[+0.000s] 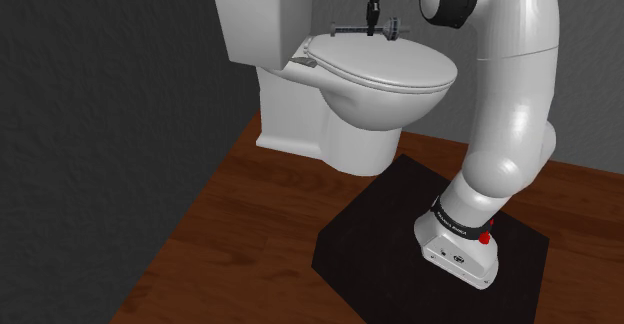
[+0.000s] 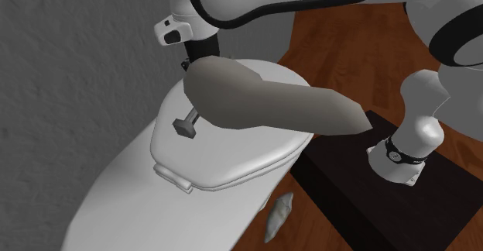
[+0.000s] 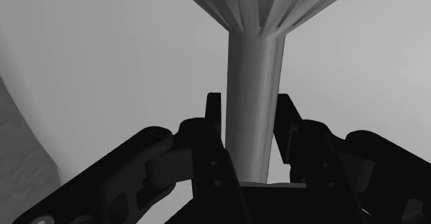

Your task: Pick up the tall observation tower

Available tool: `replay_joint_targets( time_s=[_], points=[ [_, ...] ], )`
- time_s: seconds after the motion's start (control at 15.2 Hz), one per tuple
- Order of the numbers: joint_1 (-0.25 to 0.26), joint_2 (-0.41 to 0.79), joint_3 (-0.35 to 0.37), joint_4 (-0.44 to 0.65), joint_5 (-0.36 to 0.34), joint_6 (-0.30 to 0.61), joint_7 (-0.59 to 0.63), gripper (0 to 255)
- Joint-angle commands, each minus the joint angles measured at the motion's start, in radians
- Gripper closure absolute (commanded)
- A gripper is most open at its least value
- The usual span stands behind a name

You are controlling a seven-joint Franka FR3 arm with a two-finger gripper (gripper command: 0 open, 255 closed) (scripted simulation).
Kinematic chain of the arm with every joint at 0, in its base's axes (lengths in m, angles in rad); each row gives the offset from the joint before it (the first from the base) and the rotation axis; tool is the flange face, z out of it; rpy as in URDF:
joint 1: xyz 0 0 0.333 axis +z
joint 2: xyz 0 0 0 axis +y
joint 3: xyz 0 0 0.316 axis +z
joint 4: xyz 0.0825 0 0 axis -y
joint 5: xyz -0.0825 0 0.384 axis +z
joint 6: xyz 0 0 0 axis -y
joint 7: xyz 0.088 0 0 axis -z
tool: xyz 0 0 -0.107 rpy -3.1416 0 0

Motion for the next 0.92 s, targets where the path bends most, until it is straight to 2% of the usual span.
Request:
replay_joint_targets(
  time_s=[0.0, 0.73, 0.86],
  points=[
    [-0.006, 0.002, 0.0, 0.031, 0.001, -0.028, 0.0, 255],
    [-0.078, 0.077, 0.008, 0.31, 0.034, -0.228, -0.003, 255],
    [-0.08, 0.079, 0.008, 0.315, 0.035, -0.232, -0.003, 255]
  ],
)
